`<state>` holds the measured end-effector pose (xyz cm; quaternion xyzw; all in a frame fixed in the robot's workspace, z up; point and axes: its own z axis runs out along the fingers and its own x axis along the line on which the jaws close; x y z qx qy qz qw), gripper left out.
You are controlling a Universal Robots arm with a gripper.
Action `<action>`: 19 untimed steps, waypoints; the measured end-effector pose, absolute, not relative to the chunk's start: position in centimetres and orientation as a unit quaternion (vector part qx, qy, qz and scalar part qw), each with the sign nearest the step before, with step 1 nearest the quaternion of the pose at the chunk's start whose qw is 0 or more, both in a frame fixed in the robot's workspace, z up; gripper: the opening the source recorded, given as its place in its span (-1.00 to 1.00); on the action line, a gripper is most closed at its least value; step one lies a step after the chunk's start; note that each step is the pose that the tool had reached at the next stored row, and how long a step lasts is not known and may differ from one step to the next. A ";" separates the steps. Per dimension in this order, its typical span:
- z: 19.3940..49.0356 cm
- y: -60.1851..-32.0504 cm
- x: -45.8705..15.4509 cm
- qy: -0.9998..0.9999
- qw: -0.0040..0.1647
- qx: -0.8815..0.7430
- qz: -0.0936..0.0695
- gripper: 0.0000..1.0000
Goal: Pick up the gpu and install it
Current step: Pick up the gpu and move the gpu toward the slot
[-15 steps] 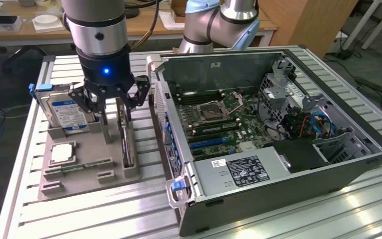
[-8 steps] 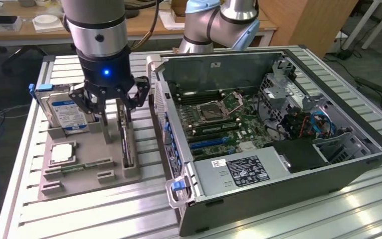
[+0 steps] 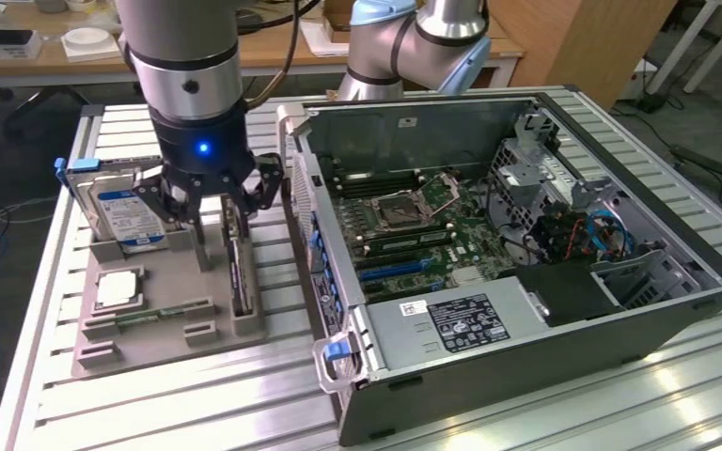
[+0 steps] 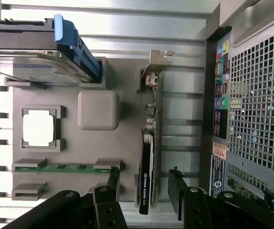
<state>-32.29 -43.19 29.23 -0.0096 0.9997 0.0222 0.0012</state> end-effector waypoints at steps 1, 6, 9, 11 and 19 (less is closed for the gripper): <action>29.1 -43.2 -32.3 1.000 0.001 -0.010 0.022 0.06; 28.6 -43.2 -32.3 1.000 0.001 -0.010 0.022 0.06; 28.4 -43.2 -32.3 1.000 0.001 -0.007 0.022 0.06; 28.2 -43.2 -32.3 1.000 0.001 -0.005 0.022 0.06; 27.0 -43.3 -31.9 1.000 -0.003 -0.014 0.022 0.06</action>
